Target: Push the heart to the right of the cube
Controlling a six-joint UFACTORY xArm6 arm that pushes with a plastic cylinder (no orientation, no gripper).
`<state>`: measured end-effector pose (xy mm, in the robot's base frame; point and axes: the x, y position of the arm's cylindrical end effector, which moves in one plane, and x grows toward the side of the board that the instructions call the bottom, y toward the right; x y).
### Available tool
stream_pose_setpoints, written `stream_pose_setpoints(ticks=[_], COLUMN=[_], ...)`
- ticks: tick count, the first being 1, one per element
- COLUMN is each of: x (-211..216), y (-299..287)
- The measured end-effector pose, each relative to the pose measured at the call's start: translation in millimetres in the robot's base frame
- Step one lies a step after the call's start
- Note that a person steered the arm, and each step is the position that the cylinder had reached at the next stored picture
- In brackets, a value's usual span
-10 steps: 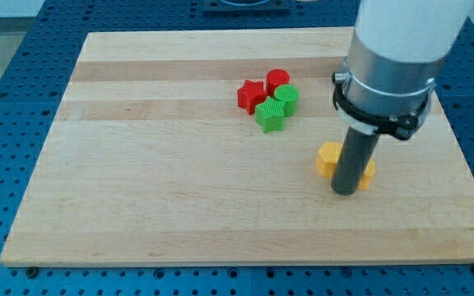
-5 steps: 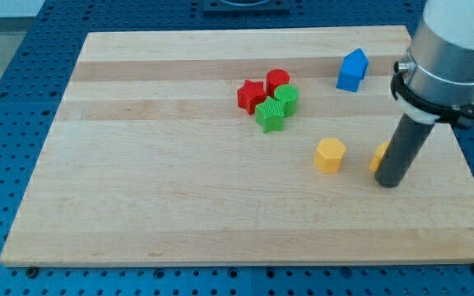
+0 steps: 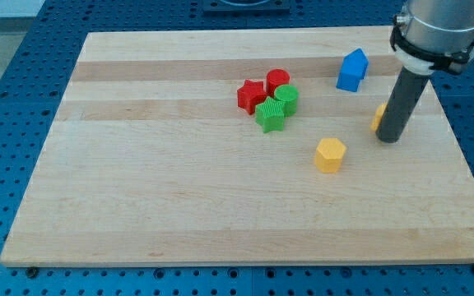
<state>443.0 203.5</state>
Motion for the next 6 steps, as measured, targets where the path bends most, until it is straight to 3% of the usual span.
stream_pose_setpoints(ticks=[4,6], x=[-77.0,-91.0], y=[13.6,14.6])
